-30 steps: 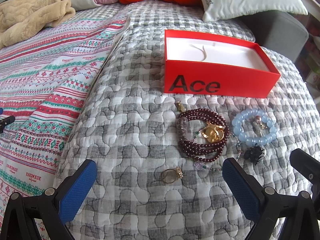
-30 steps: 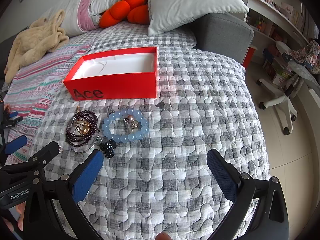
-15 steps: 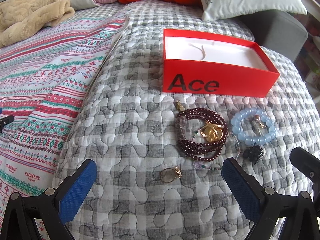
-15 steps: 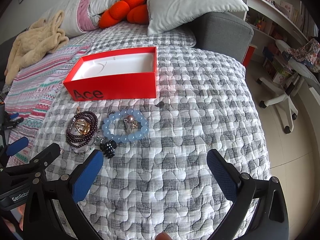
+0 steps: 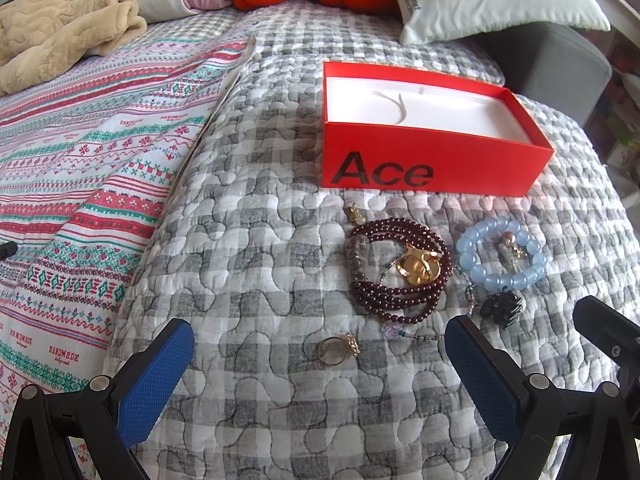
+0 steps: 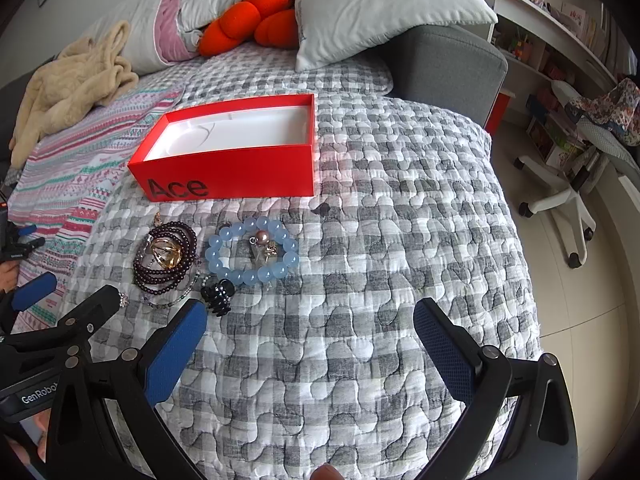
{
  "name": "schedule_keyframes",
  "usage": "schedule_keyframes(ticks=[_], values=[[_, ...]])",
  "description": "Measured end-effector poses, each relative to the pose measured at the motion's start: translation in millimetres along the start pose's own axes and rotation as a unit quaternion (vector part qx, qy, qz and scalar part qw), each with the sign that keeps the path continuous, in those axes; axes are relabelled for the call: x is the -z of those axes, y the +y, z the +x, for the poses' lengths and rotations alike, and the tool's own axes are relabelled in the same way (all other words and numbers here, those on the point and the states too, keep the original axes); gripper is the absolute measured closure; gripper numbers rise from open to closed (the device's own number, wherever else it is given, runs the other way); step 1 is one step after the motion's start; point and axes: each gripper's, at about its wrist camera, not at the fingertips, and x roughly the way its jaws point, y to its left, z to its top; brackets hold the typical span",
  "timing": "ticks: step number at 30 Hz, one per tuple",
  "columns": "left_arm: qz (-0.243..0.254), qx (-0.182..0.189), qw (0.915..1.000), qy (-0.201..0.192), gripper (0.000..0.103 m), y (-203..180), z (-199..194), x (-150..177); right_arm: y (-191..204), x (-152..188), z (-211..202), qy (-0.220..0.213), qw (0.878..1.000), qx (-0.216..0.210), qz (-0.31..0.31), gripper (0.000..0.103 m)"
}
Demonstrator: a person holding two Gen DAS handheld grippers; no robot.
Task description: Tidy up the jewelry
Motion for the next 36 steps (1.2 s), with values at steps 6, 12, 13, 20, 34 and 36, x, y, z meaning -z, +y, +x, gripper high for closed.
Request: schedule_keyframes(ticks=[6, 12, 13, 20, 34, 36], values=[[-0.003, 0.001, 1.0000, -0.001, 0.000, 2, -1, -1, 0, 0, 0, -0.001, 1.000, 0.002, -0.001, 0.000], [-0.002, 0.002, 1.0000, -0.001, 0.000, 4, -1, -2, -1, 0, 0, 0.000, 1.000, 0.003, -0.001, 0.000], [-0.002, 0.002, 1.0000, -0.001, 0.000, 4, -1, -2, -1, 0, 0, 0.000, 1.000, 0.003, -0.001, 0.000], [0.001, -0.003, 1.0000, -0.006, 0.000, 4, -2, -2, -3, 0, 1, -0.003, 1.000, 0.015, 0.000, 0.000], [-0.017, 0.111, 0.9926, 0.046, 0.026, 24, 21, -53, -12, -35, 23, 0.062, 0.998, 0.002, -0.025, 0.000], [-0.036, 0.139, 0.9881, 0.056, 0.035, 27, 31, -57, -17, -44, 27, 0.067, 0.997, -0.018, -0.013, 0.000]])
